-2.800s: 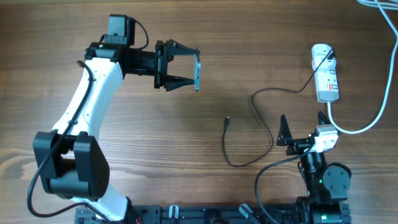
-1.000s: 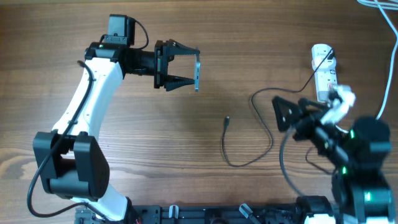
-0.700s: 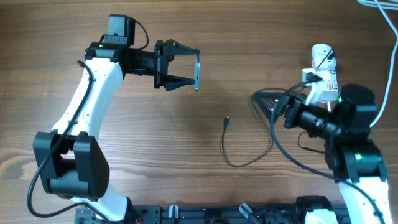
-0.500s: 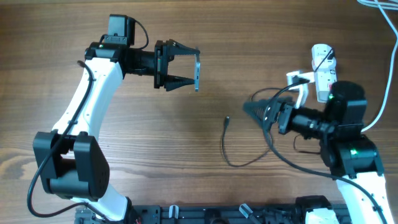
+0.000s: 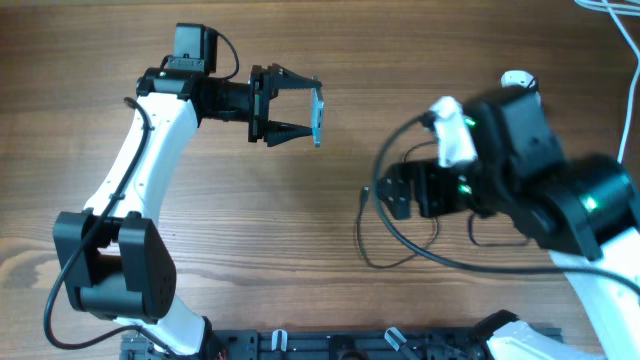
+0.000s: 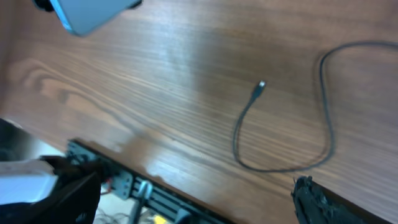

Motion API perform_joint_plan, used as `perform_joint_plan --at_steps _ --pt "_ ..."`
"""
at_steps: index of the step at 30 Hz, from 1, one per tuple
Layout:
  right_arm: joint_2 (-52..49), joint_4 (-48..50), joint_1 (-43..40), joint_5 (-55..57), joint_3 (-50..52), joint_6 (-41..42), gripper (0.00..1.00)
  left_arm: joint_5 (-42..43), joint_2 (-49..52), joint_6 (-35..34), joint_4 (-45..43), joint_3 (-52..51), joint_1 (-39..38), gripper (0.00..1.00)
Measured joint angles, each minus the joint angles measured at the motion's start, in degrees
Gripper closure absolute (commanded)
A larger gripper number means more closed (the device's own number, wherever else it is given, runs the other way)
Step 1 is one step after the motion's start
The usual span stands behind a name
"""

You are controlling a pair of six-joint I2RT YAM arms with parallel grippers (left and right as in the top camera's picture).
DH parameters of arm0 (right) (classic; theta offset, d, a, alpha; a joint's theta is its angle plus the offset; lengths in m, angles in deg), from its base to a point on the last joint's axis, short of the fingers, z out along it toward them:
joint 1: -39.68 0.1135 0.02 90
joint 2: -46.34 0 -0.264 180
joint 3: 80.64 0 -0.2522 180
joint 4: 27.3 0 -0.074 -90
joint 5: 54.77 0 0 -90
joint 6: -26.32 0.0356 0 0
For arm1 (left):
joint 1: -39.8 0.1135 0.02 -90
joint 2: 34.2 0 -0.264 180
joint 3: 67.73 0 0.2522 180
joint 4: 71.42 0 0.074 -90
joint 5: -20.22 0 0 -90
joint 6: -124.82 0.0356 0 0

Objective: Plug charger to phone and switch on socket
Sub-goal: 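Swing the right arm toward the phone held by the left gripper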

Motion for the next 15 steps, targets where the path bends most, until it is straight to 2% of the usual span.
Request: perform_joint_plan --at_steps 6,15 --pt "-10.7 -2.3 9.3 10.8 -10.1 3.0 0.02 -0.3 0.0 0.0 0.0 0.0 0.0 0.43" --pt "-13.0 -0.5 15.1 16.4 -15.0 5.6 0.02 -0.3 0.0 -0.5 0.0 0.0 0.0 0.44"
